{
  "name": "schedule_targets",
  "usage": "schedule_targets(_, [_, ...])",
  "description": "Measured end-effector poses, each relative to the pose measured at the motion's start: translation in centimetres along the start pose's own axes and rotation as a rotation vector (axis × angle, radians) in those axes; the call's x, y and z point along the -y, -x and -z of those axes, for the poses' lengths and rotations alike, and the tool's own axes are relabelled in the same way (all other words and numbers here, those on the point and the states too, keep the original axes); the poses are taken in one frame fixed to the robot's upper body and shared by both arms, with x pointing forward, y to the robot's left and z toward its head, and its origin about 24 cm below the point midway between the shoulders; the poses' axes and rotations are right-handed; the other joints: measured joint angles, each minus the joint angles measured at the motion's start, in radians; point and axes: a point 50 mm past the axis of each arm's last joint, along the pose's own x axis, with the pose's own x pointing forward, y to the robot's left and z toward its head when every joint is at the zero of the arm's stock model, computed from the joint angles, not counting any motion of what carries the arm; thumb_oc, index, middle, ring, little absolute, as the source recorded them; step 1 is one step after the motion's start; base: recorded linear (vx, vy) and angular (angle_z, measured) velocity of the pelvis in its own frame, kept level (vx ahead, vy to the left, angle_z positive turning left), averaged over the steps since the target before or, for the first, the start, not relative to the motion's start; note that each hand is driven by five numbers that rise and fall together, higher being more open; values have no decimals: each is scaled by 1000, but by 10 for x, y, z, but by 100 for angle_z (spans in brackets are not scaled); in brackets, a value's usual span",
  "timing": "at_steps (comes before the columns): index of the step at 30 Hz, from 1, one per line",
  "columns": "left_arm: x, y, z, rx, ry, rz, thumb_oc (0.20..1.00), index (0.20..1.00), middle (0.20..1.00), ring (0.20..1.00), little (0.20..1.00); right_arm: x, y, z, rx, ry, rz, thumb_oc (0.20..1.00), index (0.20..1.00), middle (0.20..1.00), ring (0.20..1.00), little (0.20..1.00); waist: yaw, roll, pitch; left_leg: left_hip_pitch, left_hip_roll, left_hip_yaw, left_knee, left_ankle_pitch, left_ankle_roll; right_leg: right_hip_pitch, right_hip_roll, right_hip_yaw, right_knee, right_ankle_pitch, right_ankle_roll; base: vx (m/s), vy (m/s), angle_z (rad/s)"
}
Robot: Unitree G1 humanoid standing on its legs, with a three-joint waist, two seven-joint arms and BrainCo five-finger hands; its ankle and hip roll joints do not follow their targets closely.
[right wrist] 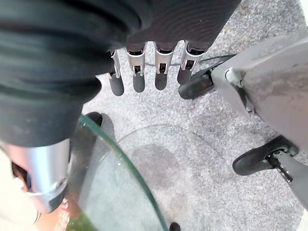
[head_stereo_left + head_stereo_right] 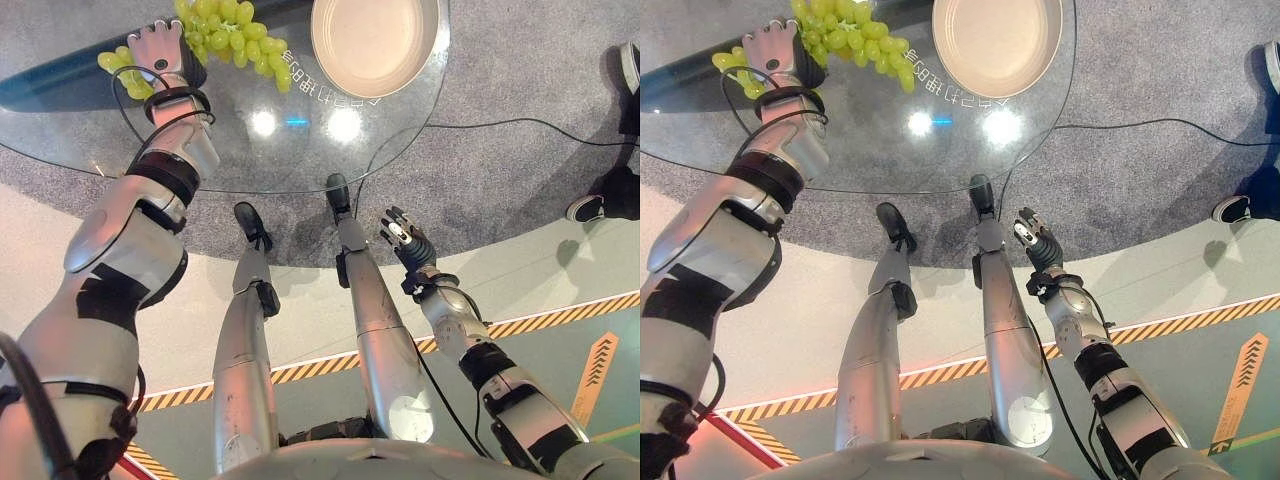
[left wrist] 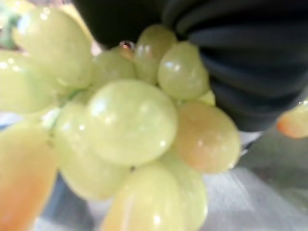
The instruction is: Pick up fruits into the plate
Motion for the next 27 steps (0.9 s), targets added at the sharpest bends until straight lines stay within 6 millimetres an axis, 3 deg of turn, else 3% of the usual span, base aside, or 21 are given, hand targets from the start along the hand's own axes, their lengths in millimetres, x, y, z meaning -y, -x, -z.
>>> schedule_targets(5, [35, 17, 9, 20, 40, 103, 200, 200, 200, 200, 200, -2, 0, 1, 7, 3, -7, 1000, 1000, 1000, 1000, 1000, 15, 1, 0, 59, 1, -5, -6, 0, -1, 69, -2, -9, -18, 0, 0, -13, 2, 1])
schedule_targets(7, [35, 17, 9, 20, 40, 103, 200, 200, 200, 200, 200, -2, 0, 1, 7, 3, -7, 1000, 1000, 1000, 1000, 1000, 15, 1, 0, 59, 1, -5, -6, 0, -1, 69, -2, -9, -18, 0, 0, -9, -2, 3])
schedule_targets(8, [50, 26, 11, 35, 66, 149, 200, 200, 200, 200, 200, -2, 1, 0, 11, 3, -8, 1000, 1000, 1000, 1000, 1000, 32, 1, 1, 113, 1, -13, -21, 1, -2, 128, -3, -21, -35, 0, 0, -18, -4, 5])
schedule_targets(10, [51, 28, 10, 44, 74, 152, 200, 200, 200, 200, 200, -2, 1, -1, 18, 4, -9, 1000, 1000, 1000, 1000, 1000, 42, 2, 1, 127, 1, -15, -23, 1, -3, 144, -4, -23, -37, 0, 0, -15, -3, 8])
schedule_targets(14, [75, 49, 19, 111, 97, 246, 200, 200, 200, 200, 200, -7, 4, -3, 37, 13, -38, 1000, 1000, 1000, 1000, 1000, 71, 5, 4, 305, 1, -38, -94, 7, -14, 331, -7, -60, -101, 1, -1, 5, -24, 12])
schedule_targets(21, [61, 48, 44, 255, -9, 211, 200, 200, 200, 200, 200, -12, 10, -18, 101, 34, -96, 1000, 1000, 1000, 1000, 1000, 104, 9, 10, 548, 11, -78, -202, 43, -17, 604, -5, -122, -215, 12, -6, 58, -43, 16])
schedule_targets(25, [35, 48, 46, 371, -40, 139, 200, 200, 200, 200, 200, -9, 14, -42, 160, 92, -131, 1000, 1000, 1000, 1000, 1000, 118, 10, 8, 624, 17, -103, -252, 42, -35, 700, 2, -155, -280, 15, -8, 70, -14, 19])
schedule_targets(27, [16, 46, 49, 434, -88, 91, 200, 200, 200, 200, 200, 0, 13, -67, 188, 175, -130, 1000, 1000, 1000, 1000, 1000, 144, 10, 7, 663, 18, -108, -267, 43, -35, 747, 5, -162, -305, 19, -12, 159, -16, 9])
